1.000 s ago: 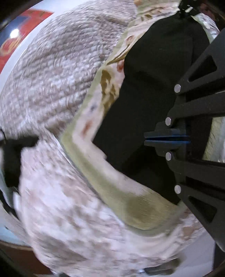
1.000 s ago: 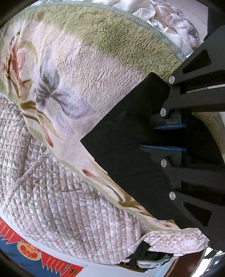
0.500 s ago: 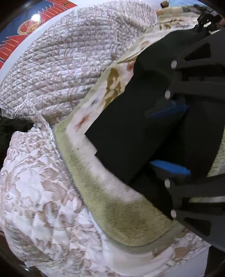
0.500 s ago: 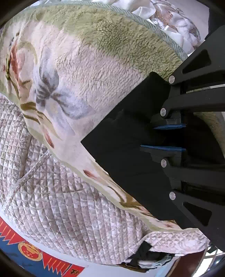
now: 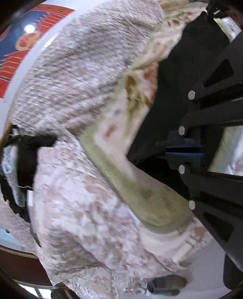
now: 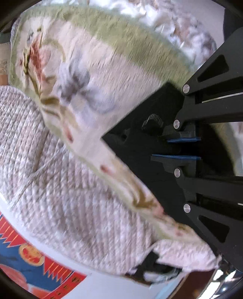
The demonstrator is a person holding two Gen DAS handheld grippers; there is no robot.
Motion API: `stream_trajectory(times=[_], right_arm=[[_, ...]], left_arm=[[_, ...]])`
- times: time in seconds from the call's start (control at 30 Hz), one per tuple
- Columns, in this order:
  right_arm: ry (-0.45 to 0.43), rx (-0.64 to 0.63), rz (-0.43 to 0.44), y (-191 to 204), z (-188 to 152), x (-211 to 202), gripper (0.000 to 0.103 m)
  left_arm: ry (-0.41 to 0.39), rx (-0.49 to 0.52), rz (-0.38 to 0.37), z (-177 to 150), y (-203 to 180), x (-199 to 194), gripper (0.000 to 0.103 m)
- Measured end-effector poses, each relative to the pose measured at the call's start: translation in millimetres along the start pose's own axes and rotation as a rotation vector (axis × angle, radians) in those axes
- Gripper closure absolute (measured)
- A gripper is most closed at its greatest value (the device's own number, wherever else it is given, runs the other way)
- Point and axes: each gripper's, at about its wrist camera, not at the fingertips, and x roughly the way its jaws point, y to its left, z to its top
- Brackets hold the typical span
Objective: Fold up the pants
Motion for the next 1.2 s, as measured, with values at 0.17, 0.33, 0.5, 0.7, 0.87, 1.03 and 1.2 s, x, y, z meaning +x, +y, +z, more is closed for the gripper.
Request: stream_trajectory(times=[0.17,0.33,0.5,0.7,0.87,1.03,1.2], right_arm=[[0.075,0.051,-0.047,-16,-5,11,0.093],[0.060,0.037,-0.058,-10,-6,2,0.093],[0.106,0.045,-0.115,-20,-13,16,0.093],[-0.017,0.021,-0.204,-14,-10,-19,0.078],[-0.132,-0.138,-0.204,19,-3,-33,0.075],[0.040,-0.403,-0.070,69,-2,23,0.073],[0.085,-0.530,-0.117,92,13,74,0.073]], left_arm=[[0.106,-0.047,0.024,-19,21,21,0.098],[0.073,-0.018,0.024,-15,18,12,0.098],[0.129,-0.008,0.039,-23,21,26,0.098],[0.040,-0.016,0.109,-9,28,-3,0.094],[-0.020,0.038,0.085,11,5,-9,0.089],[0.042,0.169,-0.048,20,-52,20,0.071],[0.082,0.332,-0.062,19,-108,60,0.069]])
